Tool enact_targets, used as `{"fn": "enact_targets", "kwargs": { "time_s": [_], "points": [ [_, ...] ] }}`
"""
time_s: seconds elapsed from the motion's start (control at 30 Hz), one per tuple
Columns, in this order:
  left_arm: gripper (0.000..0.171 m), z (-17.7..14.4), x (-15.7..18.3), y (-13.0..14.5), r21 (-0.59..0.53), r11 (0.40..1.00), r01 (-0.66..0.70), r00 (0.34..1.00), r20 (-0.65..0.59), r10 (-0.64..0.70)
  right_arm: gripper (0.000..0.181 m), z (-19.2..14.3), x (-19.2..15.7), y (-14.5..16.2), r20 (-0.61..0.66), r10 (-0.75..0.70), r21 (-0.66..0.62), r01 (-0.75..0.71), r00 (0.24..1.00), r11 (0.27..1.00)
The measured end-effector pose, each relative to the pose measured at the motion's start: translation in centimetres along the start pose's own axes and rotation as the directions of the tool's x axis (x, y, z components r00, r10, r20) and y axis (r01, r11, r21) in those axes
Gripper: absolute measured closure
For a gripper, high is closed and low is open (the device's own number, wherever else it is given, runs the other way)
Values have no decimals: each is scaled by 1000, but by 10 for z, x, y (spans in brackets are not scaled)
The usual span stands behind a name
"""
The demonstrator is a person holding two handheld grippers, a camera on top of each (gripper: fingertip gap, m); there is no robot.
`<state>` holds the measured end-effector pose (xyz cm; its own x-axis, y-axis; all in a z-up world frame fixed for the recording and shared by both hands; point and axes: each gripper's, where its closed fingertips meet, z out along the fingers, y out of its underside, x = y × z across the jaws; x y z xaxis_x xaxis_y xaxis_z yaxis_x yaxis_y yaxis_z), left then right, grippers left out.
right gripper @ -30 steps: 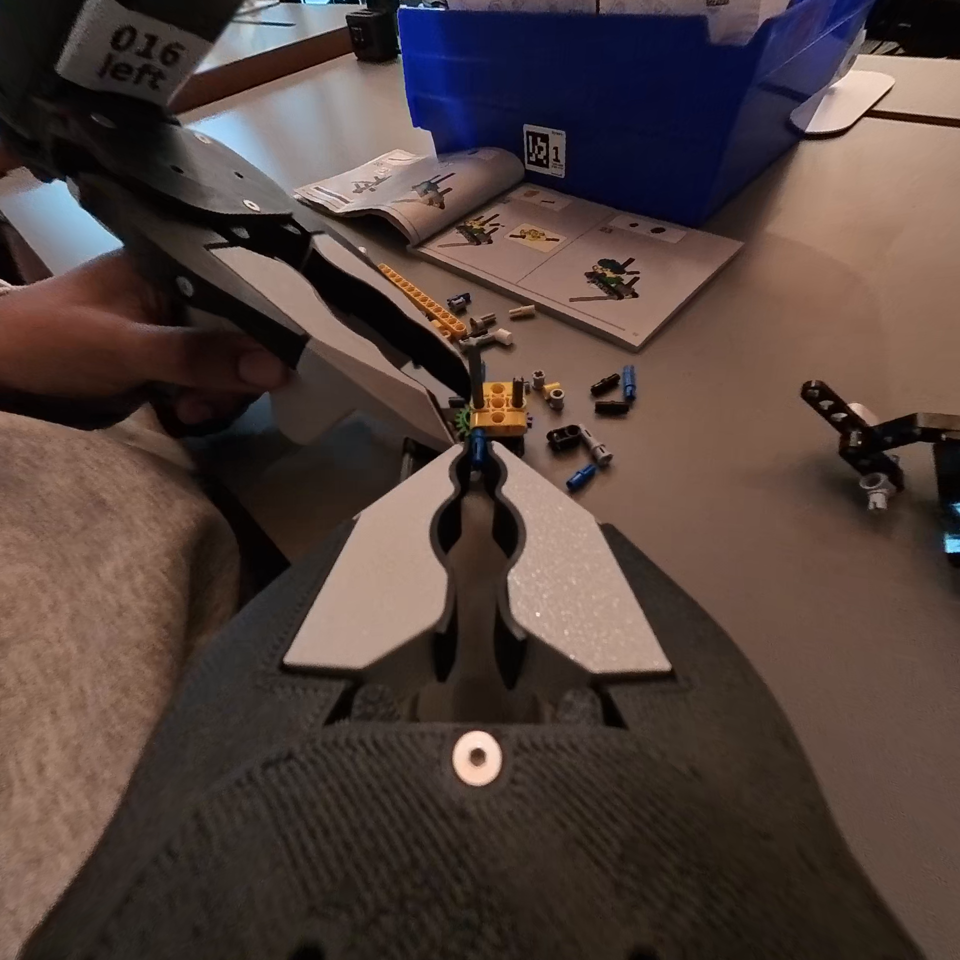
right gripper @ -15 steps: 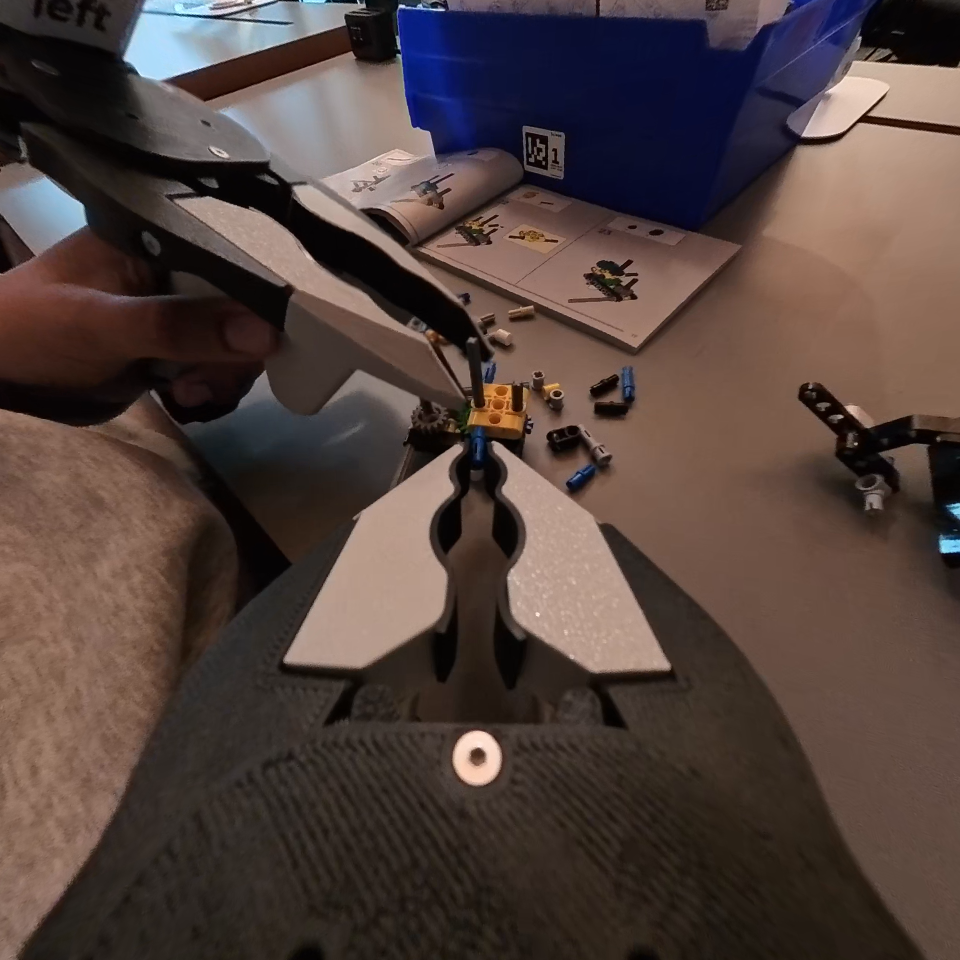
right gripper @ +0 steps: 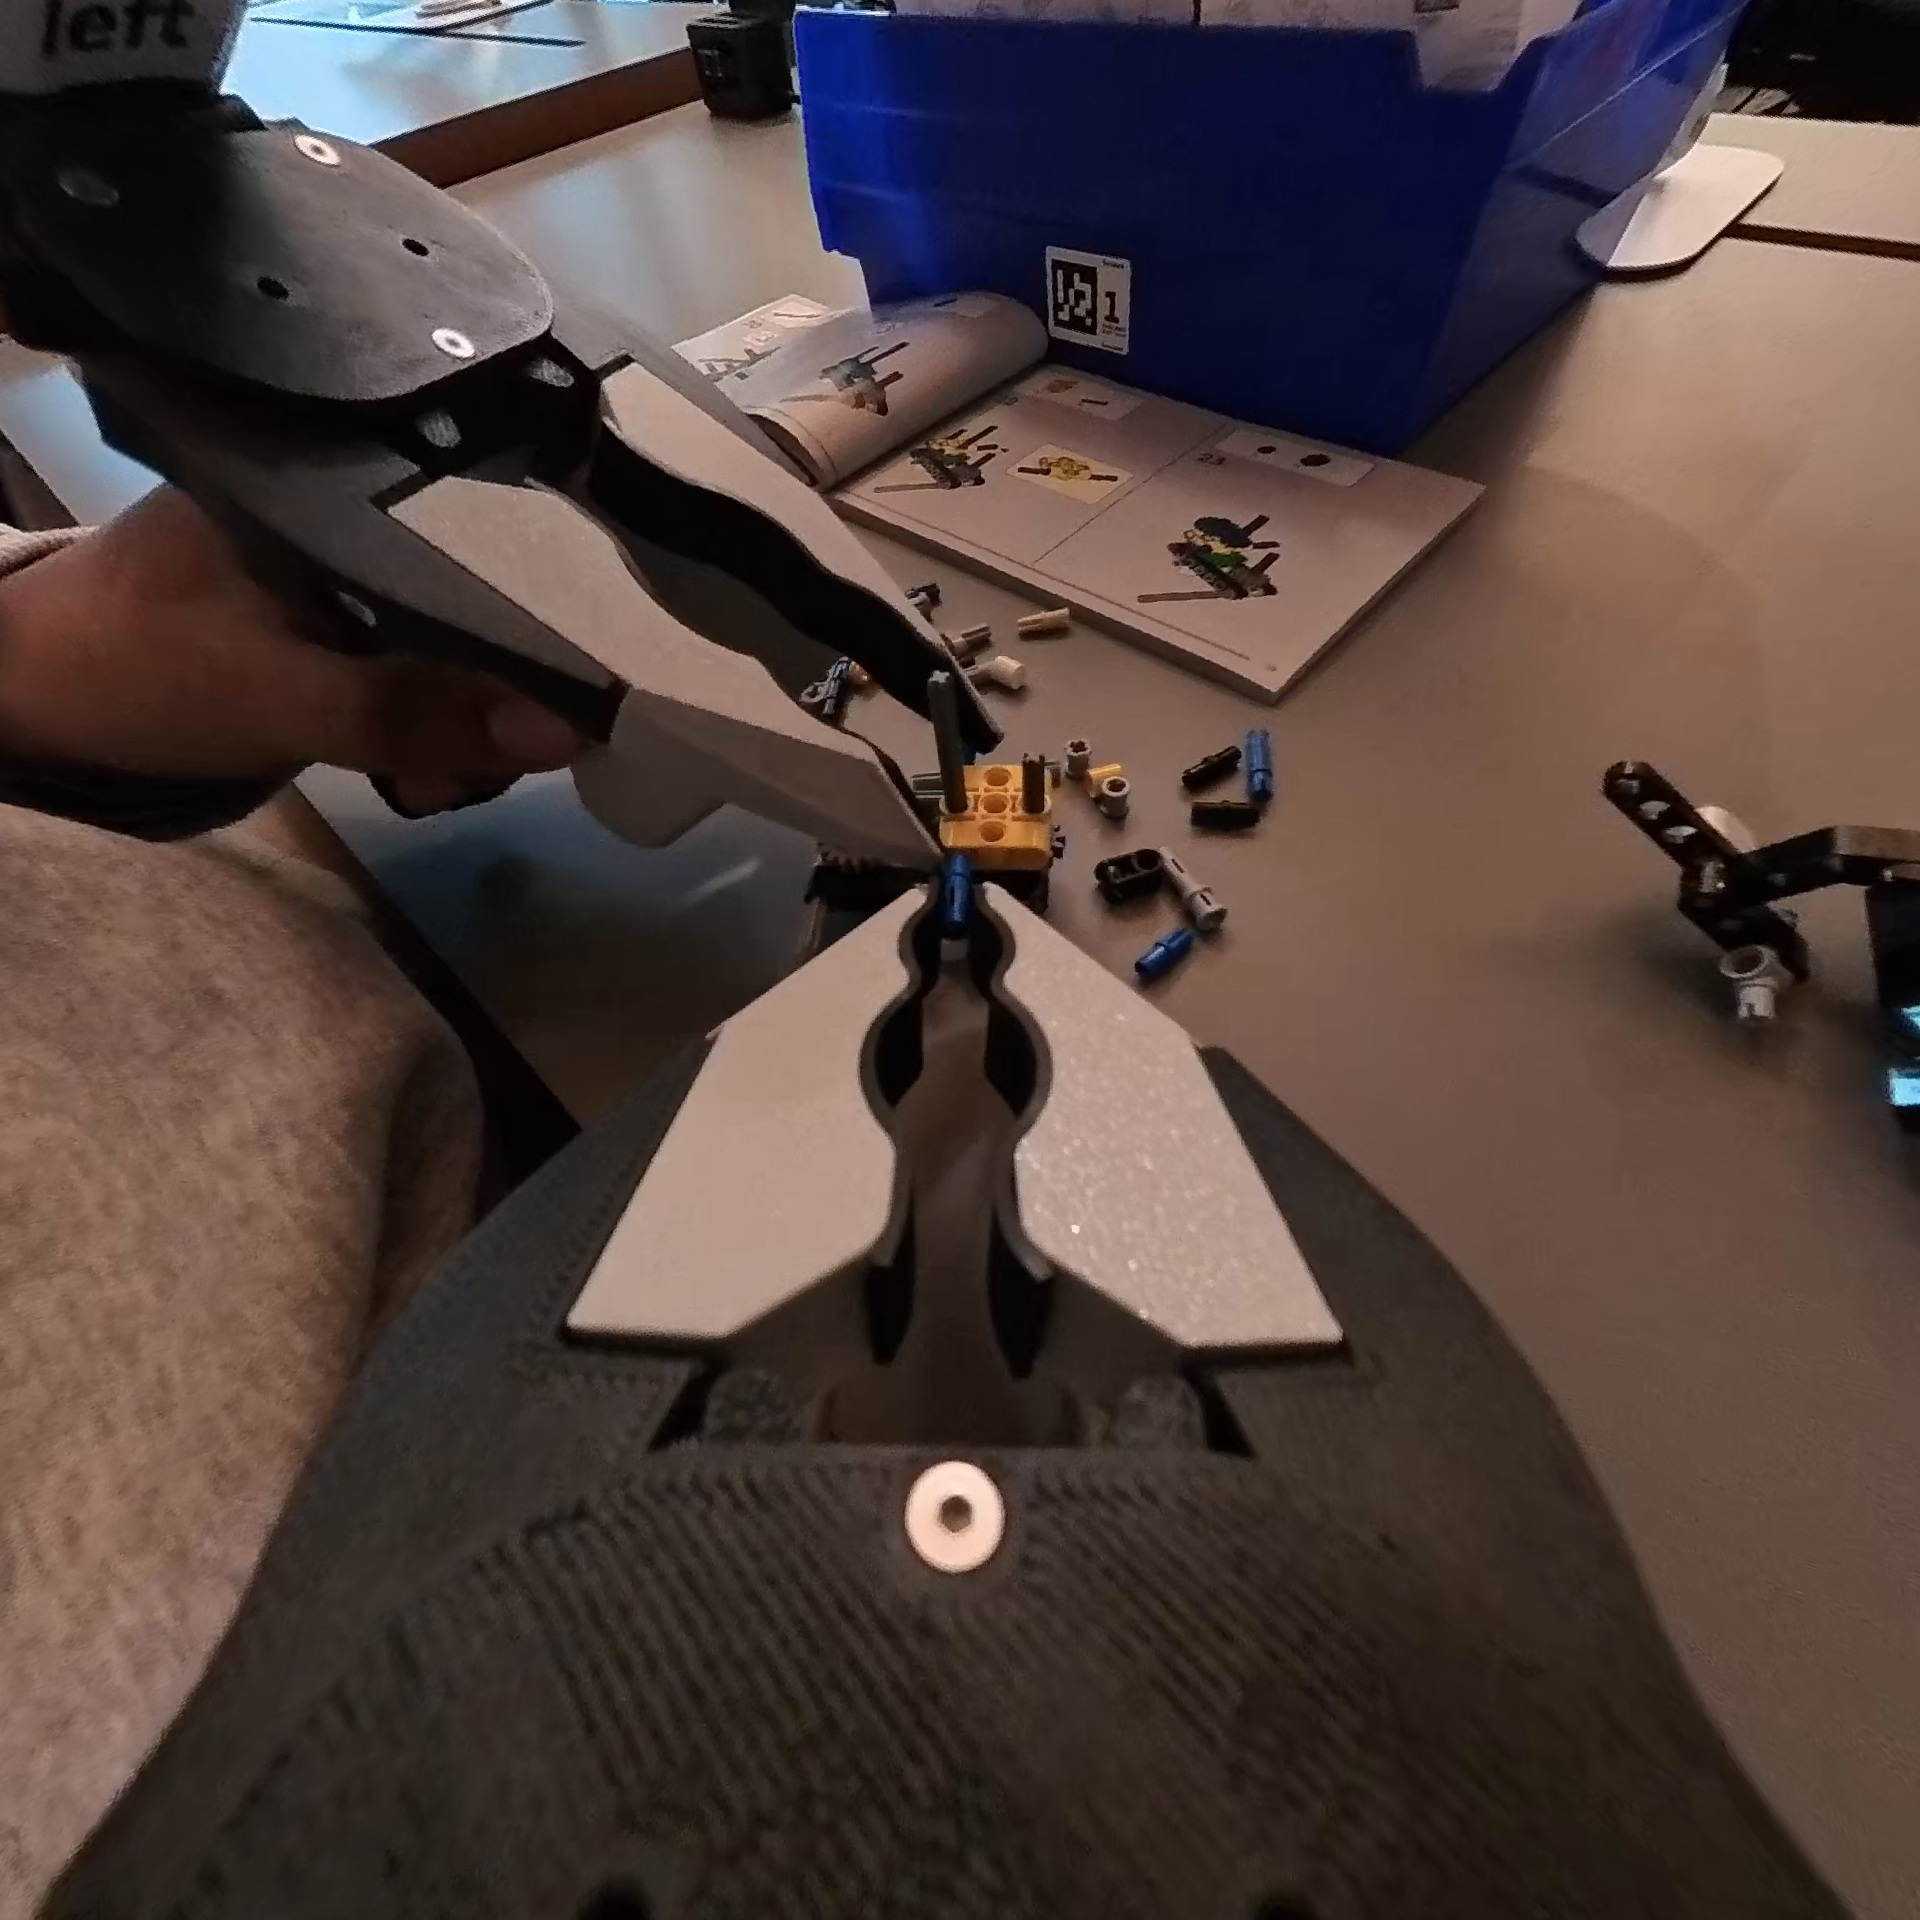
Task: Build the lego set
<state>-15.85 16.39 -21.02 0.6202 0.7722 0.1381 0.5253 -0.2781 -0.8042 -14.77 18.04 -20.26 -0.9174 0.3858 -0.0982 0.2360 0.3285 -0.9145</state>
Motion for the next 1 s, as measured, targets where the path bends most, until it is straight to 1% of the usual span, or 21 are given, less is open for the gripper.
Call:
{"fn": "enact_targets", "kwargs": {
  "time_s": [0.43, 0.6, 0.7, 0.8, 0.87, 0.93, 1.0],
  "points": [
    [146, 0, 4, 3, -14, 999, -40, 999, 3, 41, 178, 1, 2, 0, -2, 13, 4, -13, 1000, 1000],
    [144, -8, 6, 1, -19, 1000, -2, 999, -47, 2, 178, 0, 2, 0, 5, 21, 7, -21, 1000, 1000],
    [140, -15, -1, -5, -7, 999, -41, 997, -64, 41, 178, -1, 1, 0, 13, 20, 9, -20, 1000, 1000],
    [138, -14, -4, -7, -19, 996, -92, 987, -136, 89, 178, -2, 0, -1, 19, 23, 13, -24, 1000, 1000],
    [135, -11, -6, -5, -49, 994, -101, 978, -191, 90, 178, -3, 1, -2, 25, 39, 20, -40, 999, 999],
    [132, -6, -7, -2, -97, 993, -67, 969, -245, 42, 178, -4, 2, -3, 33, 67, 24, -68, 997, 997],
    [125, -3, 0, -2, -133, 991, -11, 942, -335, -35, 178, -4, 3, -3, 42, 91, 22, -92, 995, 995]
  ]
}}
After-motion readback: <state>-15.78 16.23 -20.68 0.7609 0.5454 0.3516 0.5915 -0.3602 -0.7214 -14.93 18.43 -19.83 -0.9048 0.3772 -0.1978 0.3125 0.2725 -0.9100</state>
